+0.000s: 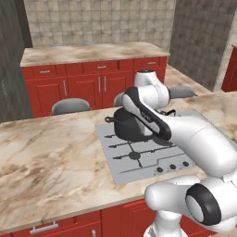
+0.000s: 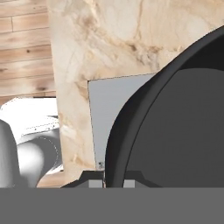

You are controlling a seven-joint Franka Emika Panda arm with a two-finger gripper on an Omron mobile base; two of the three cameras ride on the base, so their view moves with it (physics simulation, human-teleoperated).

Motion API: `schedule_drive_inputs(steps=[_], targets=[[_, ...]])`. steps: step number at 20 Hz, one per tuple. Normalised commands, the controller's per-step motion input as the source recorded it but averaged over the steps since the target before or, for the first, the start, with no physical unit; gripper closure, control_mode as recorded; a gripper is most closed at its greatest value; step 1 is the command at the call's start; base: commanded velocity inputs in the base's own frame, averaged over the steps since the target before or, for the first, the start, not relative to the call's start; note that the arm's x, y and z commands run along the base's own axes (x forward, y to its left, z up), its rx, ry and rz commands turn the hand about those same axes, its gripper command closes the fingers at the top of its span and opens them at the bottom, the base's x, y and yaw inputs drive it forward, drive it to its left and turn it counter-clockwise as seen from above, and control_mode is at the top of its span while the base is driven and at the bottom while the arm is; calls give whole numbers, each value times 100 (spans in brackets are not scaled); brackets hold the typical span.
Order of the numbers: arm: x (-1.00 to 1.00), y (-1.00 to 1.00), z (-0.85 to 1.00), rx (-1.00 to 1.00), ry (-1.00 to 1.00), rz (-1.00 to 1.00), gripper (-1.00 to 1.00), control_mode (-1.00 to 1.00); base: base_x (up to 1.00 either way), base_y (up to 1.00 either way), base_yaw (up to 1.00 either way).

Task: Pick the kettle from the cabinet and place it on a stove burner. Then pick the pot from the counter and place it on another stove burner. Finally, turn both burners on.

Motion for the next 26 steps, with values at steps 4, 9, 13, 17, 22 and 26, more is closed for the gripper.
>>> schedule_drive_inputs(steps=[4,9,13,17,22,26], targets=[[22,0,-30,0,1,0,100,-100,0,0,0],[13,0,-29,-1,0,0,100,-100,0,0,0],[16,0,-16,0,0,0,100,-100,0,0,0],[23,0,-14,0,0,0,100,-100,0,0,0],[29,0,-19,0,0,0,100,-100,0,0,0],[32,0,-19,0,0,-1,100,-100,0,0,0]])
